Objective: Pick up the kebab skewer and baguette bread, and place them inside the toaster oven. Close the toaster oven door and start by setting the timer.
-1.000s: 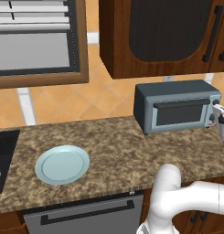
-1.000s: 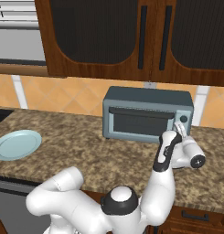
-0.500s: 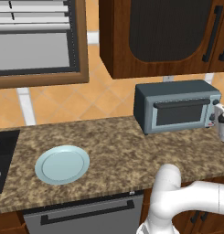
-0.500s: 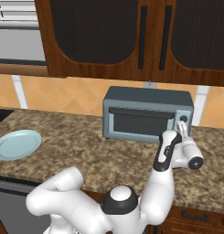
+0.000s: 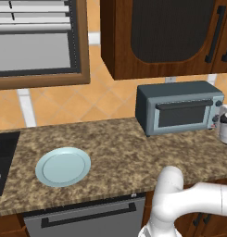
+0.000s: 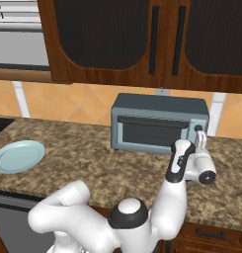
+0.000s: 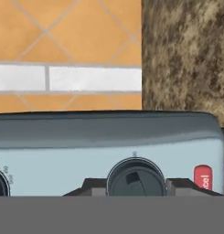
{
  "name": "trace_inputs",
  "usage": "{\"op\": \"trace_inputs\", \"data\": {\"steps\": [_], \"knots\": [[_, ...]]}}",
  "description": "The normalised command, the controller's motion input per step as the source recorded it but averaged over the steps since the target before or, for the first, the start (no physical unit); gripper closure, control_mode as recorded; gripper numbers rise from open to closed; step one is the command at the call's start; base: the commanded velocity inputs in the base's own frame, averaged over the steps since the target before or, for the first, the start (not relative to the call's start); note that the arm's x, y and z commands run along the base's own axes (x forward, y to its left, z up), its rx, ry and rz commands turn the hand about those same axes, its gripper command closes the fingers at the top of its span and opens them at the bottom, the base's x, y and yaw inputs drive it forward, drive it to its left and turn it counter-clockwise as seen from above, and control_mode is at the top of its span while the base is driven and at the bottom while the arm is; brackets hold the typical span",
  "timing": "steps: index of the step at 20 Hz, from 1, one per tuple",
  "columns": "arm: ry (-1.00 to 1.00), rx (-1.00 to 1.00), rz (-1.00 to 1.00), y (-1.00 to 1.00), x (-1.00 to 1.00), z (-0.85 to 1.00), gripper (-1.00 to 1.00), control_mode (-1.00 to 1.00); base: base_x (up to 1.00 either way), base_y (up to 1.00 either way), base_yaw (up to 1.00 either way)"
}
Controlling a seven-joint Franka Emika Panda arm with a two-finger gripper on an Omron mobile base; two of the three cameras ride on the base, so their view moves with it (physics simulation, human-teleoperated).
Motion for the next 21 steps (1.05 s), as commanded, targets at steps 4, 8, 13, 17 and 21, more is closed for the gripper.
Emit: {"op": "trace_inputs", "data": {"steps": [4,8,13,17,21], "knots": [[0.01,0.27,-0.06,0.00,0.00,0.24,1.00,-1.00,0.00,0.00,0.00],[0.04,0.29,-0.05,0.00,0.00,0.17,1.00,-1.00,0.00,0.00,0.00],[0.08,0.28,-0.05,0.00,0.00,0.09,1.00,-1.00,0.00,0.00,0.00],[0.10,0.27,-0.05,0.00,0.00,0.04,1.00,-1.00,0.00,0.00,0.00],[0.10,0.26,-0.05,0.00,0.00,0.07,1.00,-1.00,0.00,0.00,0.00]]}}
